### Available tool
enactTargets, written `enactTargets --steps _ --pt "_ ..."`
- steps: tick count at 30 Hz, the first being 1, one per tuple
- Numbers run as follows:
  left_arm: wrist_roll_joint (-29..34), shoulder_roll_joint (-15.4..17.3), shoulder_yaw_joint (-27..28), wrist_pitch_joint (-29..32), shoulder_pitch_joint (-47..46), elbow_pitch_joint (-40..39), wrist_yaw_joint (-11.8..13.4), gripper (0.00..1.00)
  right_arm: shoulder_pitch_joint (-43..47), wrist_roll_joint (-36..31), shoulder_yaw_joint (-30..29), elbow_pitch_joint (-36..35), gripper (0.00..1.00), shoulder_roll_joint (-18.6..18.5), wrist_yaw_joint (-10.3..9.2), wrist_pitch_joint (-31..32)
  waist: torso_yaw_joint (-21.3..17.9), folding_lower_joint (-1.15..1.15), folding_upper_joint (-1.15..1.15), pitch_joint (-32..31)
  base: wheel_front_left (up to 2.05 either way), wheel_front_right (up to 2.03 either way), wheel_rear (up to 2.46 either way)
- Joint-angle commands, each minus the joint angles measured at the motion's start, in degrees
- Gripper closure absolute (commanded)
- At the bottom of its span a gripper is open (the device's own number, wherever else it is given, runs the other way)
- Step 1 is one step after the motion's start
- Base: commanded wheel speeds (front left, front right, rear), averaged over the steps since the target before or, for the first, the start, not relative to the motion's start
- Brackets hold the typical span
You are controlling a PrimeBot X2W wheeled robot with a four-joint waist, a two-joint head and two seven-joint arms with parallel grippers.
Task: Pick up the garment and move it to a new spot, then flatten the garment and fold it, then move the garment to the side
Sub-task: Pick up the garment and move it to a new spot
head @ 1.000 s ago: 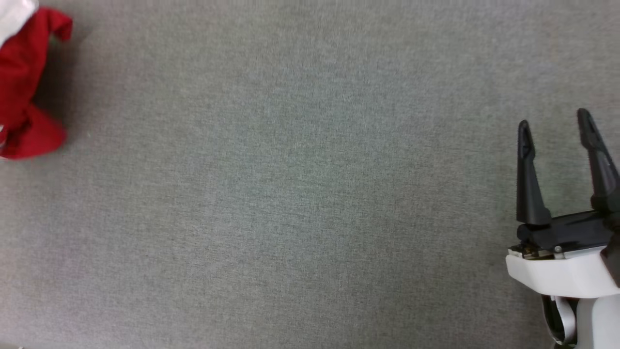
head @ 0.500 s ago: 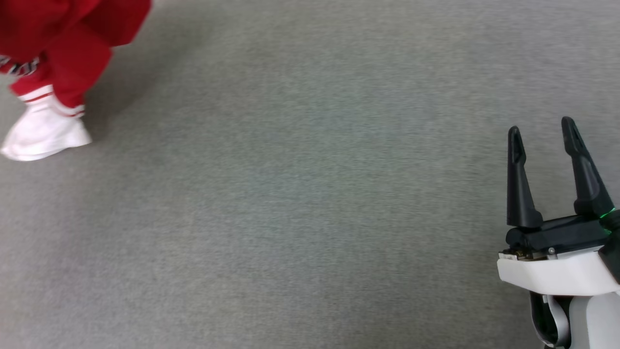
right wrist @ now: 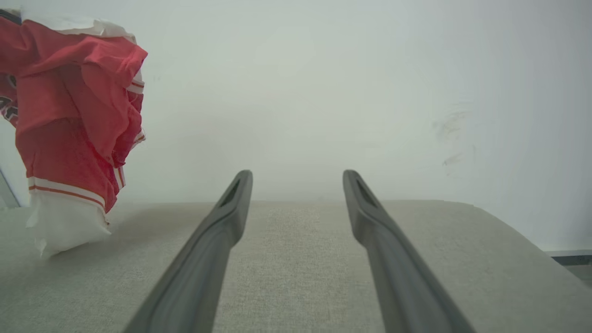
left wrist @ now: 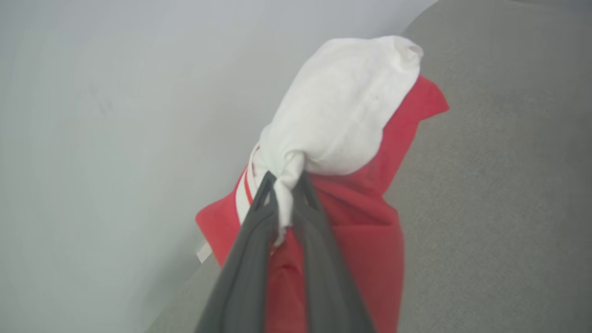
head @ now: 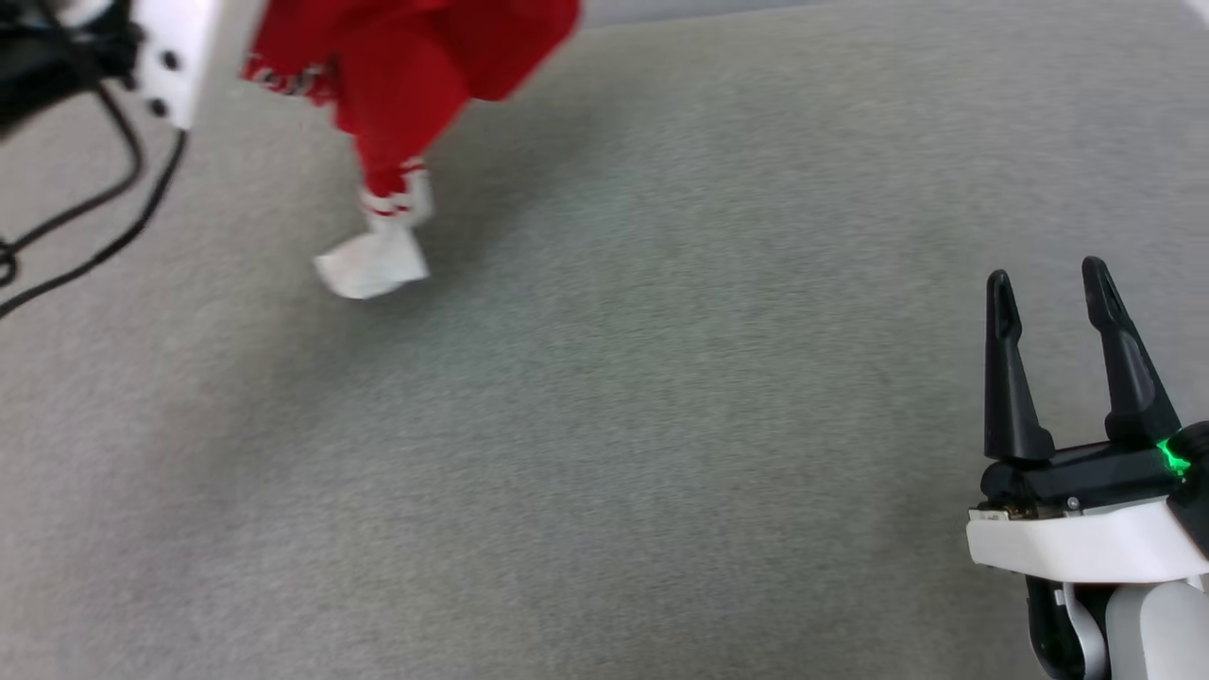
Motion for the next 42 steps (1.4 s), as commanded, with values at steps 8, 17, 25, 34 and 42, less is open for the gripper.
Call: enactTargets --steps 8,17,25,34,42 --pt "-1.8 -3.7 -8.7 -1.7 -4.2 -3.2 0.0 1.00 1.3 1.1 -0.7 0.3 0.00 0.1 -0.03 -0.1 -5.8 0.01 0.00 -1.5 0.00 0.00 0.00" --pt "-3.6 -7.7 -16.7 -8.8 3.7 -1.2 0.0 1.00 0.3 0.9 -0.5 0.5 0.00 0.1 -0.03 -0.1 -6.1 0.01 0.00 0.6 0.00 0.00 0.00" --pt "-1.0 -13.0 -20.8 -14.1 14.0 3.6 0.0 1.00 -0.5 0.2 -0.7 0.5 0.00 0.1 -0.03 -0.1 -6.1 0.01 0.00 2.9 0.00 0.00 0.00" --pt "3.4 -18.5 -21.6 -13.5 25.6 7.7 0.0 1.00 -0.6 0.2 -0.4 0.8 0.00 0.1 -0.03 -0.1 -6.0 0.01 0.00 4.2 0.00 0.00 0.00" --pt "5.3 -20.9 -21.4 -21.3 25.8 9.8 0.0 0.00 0.5 -0.6 -0.4 1.7 0.00 0.1 -0.04 -0.1 -4.4 0.01 0.00 1.7 0.00 0.00 0.00"
